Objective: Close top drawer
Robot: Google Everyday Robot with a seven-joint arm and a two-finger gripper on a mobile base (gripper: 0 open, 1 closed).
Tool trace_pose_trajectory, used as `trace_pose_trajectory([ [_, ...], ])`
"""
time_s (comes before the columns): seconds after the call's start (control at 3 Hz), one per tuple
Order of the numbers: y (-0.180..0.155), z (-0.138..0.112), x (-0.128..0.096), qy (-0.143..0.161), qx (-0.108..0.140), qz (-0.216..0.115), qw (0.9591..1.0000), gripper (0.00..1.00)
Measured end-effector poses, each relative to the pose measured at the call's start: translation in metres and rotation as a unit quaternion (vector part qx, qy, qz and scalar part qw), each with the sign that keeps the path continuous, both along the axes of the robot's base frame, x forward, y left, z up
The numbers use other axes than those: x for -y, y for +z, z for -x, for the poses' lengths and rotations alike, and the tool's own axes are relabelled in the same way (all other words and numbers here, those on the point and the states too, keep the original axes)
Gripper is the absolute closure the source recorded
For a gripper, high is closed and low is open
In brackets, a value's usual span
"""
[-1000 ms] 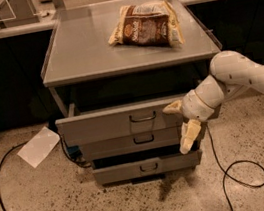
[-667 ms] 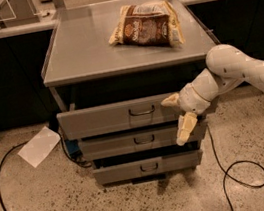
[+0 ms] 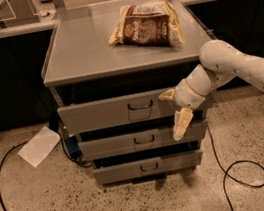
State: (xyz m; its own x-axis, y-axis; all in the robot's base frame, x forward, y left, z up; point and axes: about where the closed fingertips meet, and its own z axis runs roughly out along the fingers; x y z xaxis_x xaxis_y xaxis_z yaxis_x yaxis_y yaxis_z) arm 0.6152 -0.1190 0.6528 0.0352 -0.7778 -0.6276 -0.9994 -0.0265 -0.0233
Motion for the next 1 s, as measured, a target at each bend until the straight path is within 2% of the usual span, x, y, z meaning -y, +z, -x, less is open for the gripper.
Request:
trace_pose_trajectory([
  [0.33,-0.005,-0.016,0.003,-0.004,-0.001,0.003,1.0,0.0],
  [0.67,-0.003,-0.036,0.014,-0.02,0.011,0.006,0.9997,0.0],
  [1.0,-0.003,-0.033,0.014,-0.02,0.011,0.006,0.9997,0.0],
])
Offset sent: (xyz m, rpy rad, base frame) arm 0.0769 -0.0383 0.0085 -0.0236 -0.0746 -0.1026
